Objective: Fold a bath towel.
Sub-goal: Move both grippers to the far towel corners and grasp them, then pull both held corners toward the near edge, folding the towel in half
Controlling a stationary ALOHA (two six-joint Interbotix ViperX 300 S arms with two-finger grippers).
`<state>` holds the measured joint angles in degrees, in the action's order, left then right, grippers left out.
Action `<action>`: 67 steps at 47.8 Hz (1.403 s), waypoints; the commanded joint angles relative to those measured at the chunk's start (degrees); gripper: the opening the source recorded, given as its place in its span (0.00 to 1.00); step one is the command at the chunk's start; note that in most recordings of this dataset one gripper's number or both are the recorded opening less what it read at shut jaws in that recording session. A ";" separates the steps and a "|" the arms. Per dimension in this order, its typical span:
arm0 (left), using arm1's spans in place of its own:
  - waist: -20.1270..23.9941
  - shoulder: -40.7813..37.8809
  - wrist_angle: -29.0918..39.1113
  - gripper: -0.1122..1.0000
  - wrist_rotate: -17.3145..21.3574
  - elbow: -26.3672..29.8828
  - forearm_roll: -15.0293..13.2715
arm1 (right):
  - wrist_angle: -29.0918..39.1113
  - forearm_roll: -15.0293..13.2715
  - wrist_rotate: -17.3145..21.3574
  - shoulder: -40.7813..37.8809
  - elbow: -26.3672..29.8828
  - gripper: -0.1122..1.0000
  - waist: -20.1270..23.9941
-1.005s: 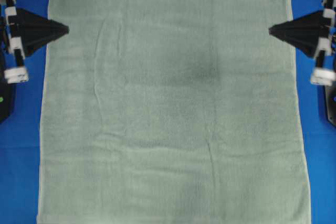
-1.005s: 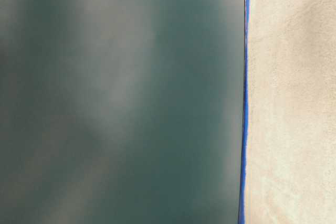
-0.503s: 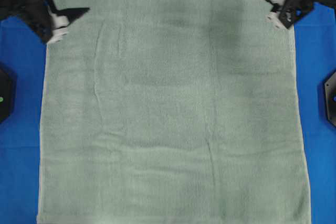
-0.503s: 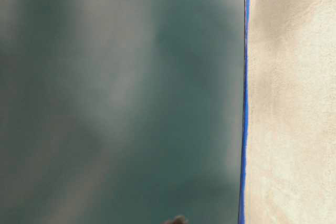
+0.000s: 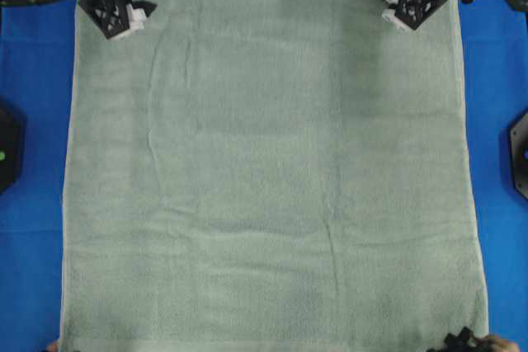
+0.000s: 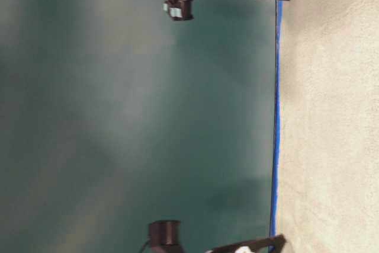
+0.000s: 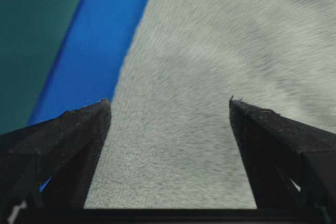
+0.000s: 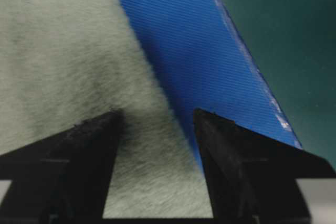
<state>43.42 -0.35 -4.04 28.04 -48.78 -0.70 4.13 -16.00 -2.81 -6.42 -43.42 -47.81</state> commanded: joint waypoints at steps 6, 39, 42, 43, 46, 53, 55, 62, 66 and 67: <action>3.25 -3.69 -1.32 0.87 0.00 1.23 -0.09 | -1.05 -0.88 -0.09 -1.85 1.32 0.63 -2.29; 2.20 4.22 16.35 0.14 -0.97 3.60 -0.18 | 7.65 -1.14 1.05 5.71 0.35 0.12 -1.76; 0.79 7.73 19.25 0.14 -1.05 3.78 -0.18 | 8.96 -0.97 1.23 8.96 -0.26 0.12 -0.70; 0.35 8.79 20.04 0.14 -1.14 3.69 -0.26 | 9.49 -0.88 1.41 10.20 -0.53 0.12 -0.26; -1.41 11.87 22.41 0.14 -1.67 3.52 -0.35 | 11.78 -0.35 2.02 14.50 -1.41 0.12 1.85; -8.17 18.54 27.77 0.14 -7.38 1.85 -0.44 | 16.96 1.85 5.27 24.26 -4.48 0.12 9.67; -10.46 19.95 28.92 0.14 -9.58 0.79 -0.44 | 18.19 2.64 6.68 26.72 -5.63 0.12 12.39; -21.62 24.08 30.76 0.14 -12.57 -4.66 -2.29 | 23.29 5.36 14.06 33.84 -10.55 0.12 22.94; -28.39 26.10 30.59 0.14 -19.69 -6.94 -2.46 | 26.10 8.09 20.57 37.71 -13.36 0.12 30.67; -29.88 26.46 30.50 0.14 -21.97 -7.38 -2.46 | 26.54 8.44 22.24 38.41 -13.89 0.12 32.61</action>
<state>18.63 24.08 26.63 10.46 -55.11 -2.81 28.92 -9.23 16.00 28.92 -56.07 -21.09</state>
